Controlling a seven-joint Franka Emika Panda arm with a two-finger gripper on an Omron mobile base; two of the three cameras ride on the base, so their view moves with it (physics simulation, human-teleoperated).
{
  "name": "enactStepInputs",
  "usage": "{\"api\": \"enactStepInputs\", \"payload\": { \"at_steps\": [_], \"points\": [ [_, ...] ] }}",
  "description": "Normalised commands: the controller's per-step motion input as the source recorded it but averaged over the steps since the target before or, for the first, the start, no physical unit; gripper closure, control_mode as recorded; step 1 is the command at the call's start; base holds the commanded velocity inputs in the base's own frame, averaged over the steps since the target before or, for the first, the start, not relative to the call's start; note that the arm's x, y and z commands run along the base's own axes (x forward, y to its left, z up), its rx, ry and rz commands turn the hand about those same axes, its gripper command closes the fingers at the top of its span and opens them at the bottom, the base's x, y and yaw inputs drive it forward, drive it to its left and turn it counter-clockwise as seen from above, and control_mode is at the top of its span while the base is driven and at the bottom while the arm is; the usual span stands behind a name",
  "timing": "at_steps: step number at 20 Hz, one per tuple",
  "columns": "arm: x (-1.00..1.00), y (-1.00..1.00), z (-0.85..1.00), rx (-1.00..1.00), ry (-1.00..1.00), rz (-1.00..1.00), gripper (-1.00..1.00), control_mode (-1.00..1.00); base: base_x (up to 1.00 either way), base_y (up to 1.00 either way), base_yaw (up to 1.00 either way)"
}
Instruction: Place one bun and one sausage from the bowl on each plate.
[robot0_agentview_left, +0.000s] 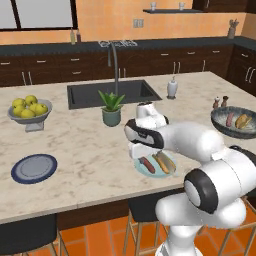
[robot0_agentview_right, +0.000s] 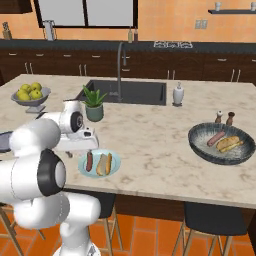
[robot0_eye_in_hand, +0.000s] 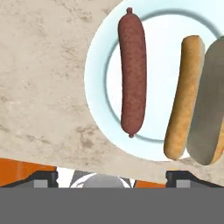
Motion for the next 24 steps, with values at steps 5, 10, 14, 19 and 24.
{"api": "enactStepInputs", "payload": {
  "at_steps": [5, 10, 14, 19, 24],
  "points": [
    [-1.00, -0.10, 0.87, 0.20, -0.30, -0.16, -1.00, -1.00, 0.00, 0.00, 0.00],
    [-0.97, -0.48, 0.54, 0.06, -0.28, -0.15, -1.00, -1.00, 0.00, 0.00, 0.00],
    [-0.48, -0.24, 0.05, -0.03, -0.08, -0.08, -1.00, -1.00, 0.00, 0.00, 0.00],
    [0.00, -0.01, 0.00, 0.00, 0.00, 0.00, -1.00, 1.00, -0.03, -0.14, 0.00],
    [0.00, 0.00, 0.00, 0.00, 0.00, 0.00, -1.00, 1.00, -0.20, -1.00, -0.01]
  ]
}}
